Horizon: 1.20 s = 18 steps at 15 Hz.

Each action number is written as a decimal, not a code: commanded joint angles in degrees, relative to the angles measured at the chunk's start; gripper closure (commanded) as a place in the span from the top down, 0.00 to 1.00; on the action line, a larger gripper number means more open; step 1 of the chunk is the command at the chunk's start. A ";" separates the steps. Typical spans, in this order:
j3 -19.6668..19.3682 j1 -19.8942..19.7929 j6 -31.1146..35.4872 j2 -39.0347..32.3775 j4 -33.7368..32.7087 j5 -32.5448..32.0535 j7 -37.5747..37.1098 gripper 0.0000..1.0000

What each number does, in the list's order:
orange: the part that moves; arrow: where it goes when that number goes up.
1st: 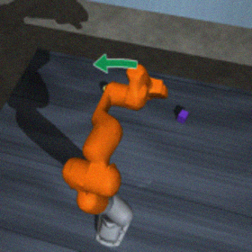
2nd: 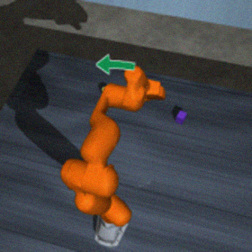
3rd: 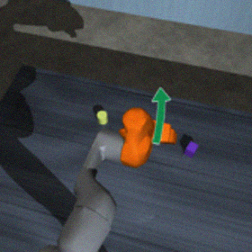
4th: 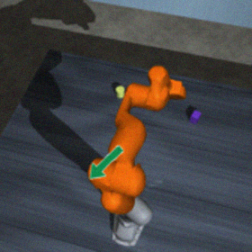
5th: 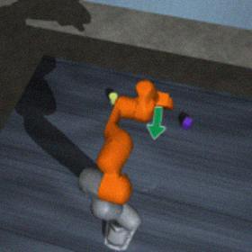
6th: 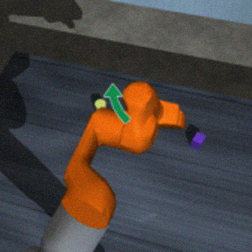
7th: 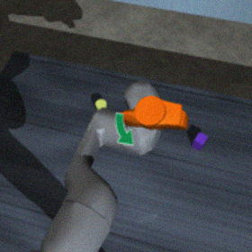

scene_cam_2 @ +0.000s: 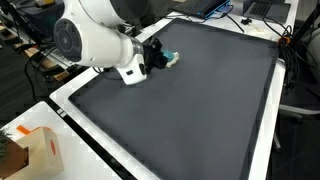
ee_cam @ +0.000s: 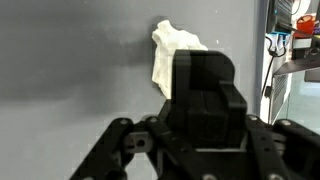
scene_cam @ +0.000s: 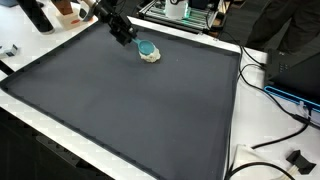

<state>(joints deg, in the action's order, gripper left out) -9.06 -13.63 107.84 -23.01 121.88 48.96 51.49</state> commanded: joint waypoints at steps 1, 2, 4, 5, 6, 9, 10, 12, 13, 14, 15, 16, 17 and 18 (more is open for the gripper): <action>-0.89 -0.27 6.39 -3.05 1.69 -4.22 3.22 0.25; -0.47 -0.08 6.22 -3.47 1.22 -3.93 3.55 0.25; 0.32 0.21 5.75 -4.12 0.38 -3.32 4.43 0.25; 0.75 0.40 5.45 -4.46 -0.06 -3.08 4.96 0.25; 1.20 0.66 5.35 -4.82 -0.50 -2.79 5.24 0.25; 1.94 1.16 5.36 -5.88 -1.28 -2.87 5.97 0.25; 1.90 1.21 5.47 -6.20 -1.42 -3.17 6.03 0.25; 1.71 1.06 5.52 -6.17 -1.52 -3.48 5.71 0.25; 1.50 1.01 5.74 -5.86 -1.37 -3.45 5.17 0.25; 1.33 0.85 5.82 -5.51 -1.28 -3.35 5.07 0.25; 1.13 0.67 5.77 -4.97 -1.08 -3.21 4.87 0.25; 1.05 0.53 5.66 -4.51 -0.90 -3.00 4.74 0.25; 1.05 0.33 5.26 -3.93 -0.76 -2.62 4.73 0.25; 1.12 0.10 4.60 -3.31 -0.56 -2.14 4.79 0.25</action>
<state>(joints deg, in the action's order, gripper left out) -7.83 -13.75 107.58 -23.86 120.44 48.47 55.26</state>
